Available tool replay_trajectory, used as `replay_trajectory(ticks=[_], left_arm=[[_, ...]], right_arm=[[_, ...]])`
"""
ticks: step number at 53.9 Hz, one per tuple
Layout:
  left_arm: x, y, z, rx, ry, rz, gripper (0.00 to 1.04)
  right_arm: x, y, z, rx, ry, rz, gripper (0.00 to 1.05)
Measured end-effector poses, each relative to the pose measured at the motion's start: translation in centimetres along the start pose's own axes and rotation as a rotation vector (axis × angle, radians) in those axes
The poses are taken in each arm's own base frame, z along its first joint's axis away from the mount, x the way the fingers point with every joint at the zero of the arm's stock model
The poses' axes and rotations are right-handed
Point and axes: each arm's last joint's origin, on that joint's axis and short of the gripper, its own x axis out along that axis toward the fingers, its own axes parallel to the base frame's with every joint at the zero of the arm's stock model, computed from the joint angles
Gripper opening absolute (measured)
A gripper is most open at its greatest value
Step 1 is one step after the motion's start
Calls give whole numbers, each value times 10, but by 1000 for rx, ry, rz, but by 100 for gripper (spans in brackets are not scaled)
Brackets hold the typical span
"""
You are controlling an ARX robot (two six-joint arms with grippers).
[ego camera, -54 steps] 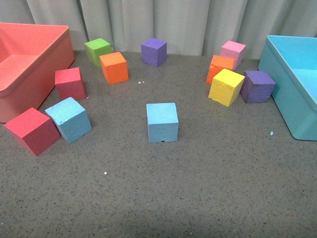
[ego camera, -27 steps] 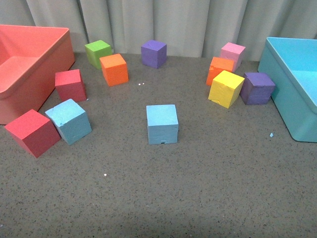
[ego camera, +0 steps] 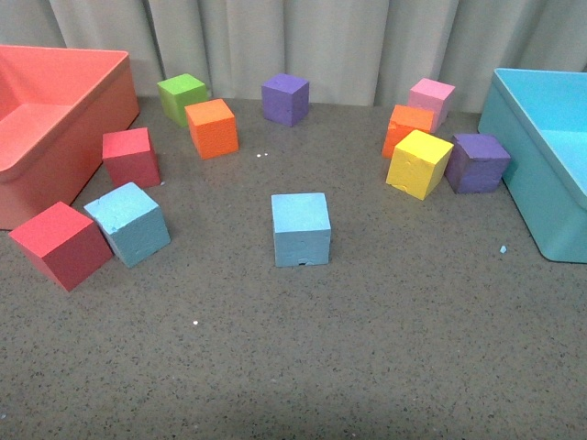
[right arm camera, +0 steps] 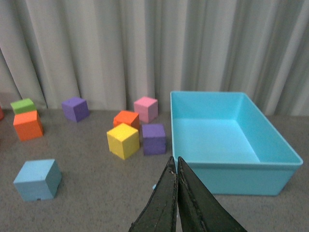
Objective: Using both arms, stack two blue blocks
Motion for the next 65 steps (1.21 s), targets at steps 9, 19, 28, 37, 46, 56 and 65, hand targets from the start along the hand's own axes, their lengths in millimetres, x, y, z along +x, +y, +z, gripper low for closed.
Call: replay_trajectory(ticks=[9, 19, 28, 37, 46, 56, 65], left_arm=[[0, 0, 0, 0, 0, -1, 98], [0, 0, 0, 0, 0, -1, 98], [0, 0, 0, 0, 0, 0, 98], [0, 0, 0, -1, 8, 3, 98], [30, -11, -3, -61, 446, 29, 98], [90, -28, 7, -159, 536, 34, 98], [154, -46, -7, -257, 728, 87, 98]], right_arm=[[0, 0, 0, 0, 1, 0, 1], [0, 0, 0, 0, 0, 0, 28], [0, 0, 0, 0, 0, 0, 55], [0, 0, 0, 0, 0, 0, 82], [0, 0, 0, 0, 0, 0, 95], [0, 0, 0, 0, 0, 0, 95], [0, 0, 0, 0, 0, 0, 95]])
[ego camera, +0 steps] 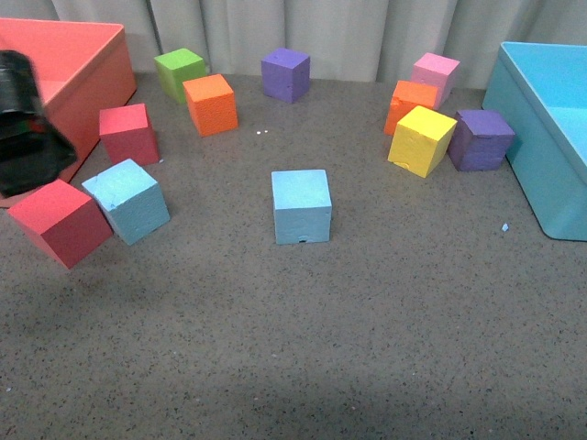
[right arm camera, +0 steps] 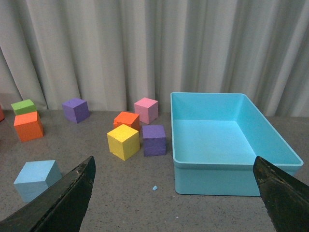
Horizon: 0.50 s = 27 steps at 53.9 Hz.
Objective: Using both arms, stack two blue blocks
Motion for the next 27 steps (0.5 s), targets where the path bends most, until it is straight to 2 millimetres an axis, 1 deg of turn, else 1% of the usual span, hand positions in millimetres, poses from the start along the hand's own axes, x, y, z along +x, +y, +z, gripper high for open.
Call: replay_trajectory(ticks=[3, 12, 15, 21, 27], left_arm=[[17, -8, 8, -44, 47, 23, 98], [49, -26, 26, -146, 156, 71, 98], [64, -34, 33, -184, 210, 108, 98], [86, -43, 38, -237, 287, 178, 98], [100, -46, 41, -264, 315, 219, 98]], right_arm=[[0, 0, 0, 0, 0, 0, 95], [0, 0, 0, 0, 0, 0, 95], [0, 0, 0, 0, 0, 0, 95], [0, 0, 0, 0, 0, 0, 95], [0, 0, 0, 0, 0, 0, 95]])
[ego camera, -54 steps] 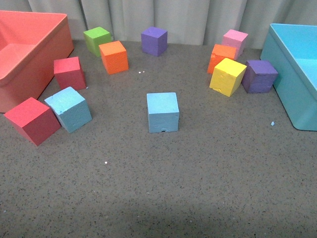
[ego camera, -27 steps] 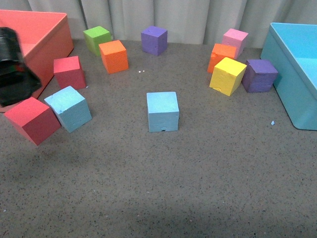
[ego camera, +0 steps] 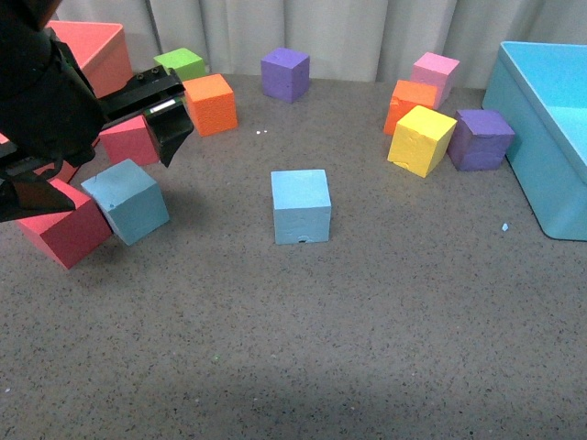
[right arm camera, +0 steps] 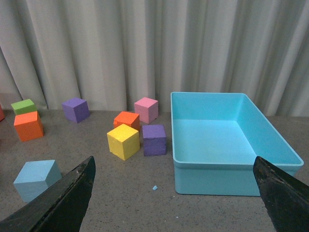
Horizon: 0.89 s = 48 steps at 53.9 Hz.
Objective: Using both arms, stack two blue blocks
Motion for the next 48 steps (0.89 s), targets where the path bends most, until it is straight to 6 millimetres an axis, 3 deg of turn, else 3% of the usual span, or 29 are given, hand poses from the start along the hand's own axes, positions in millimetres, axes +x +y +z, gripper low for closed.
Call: replay_trajectory(ticks=[15, 48], left_arm=[[27, -12, 2, -25, 43, 56, 98], [68, -15, 10, -47, 62, 131, 98]], right_arm=[[0, 0, 0, 0, 0, 0, 95], [0, 0, 0, 0, 0, 0, 95]])
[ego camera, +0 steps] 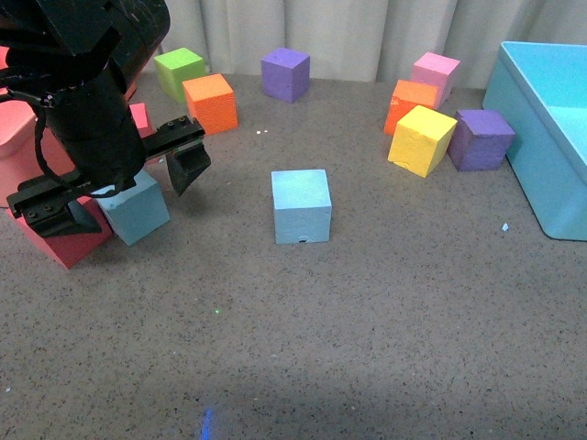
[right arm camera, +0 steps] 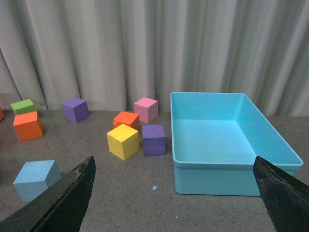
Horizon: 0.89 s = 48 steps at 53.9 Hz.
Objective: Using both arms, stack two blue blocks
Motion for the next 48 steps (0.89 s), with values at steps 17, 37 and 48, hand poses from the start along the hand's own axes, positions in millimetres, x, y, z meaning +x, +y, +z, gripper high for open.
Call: replay_trajectory(ticks=[17, 37, 48], left_arm=[[17, -8, 9, -16, 16, 24, 98], [27, -8, 5, -10, 35, 47, 54], [21, -10, 1, 1, 38, 36, 47]], right_arm=[[0, 0, 0, 0, 0, 0, 95], [0, 0, 0, 0, 0, 0, 95], [0, 0, 0, 0, 0, 0, 95]])
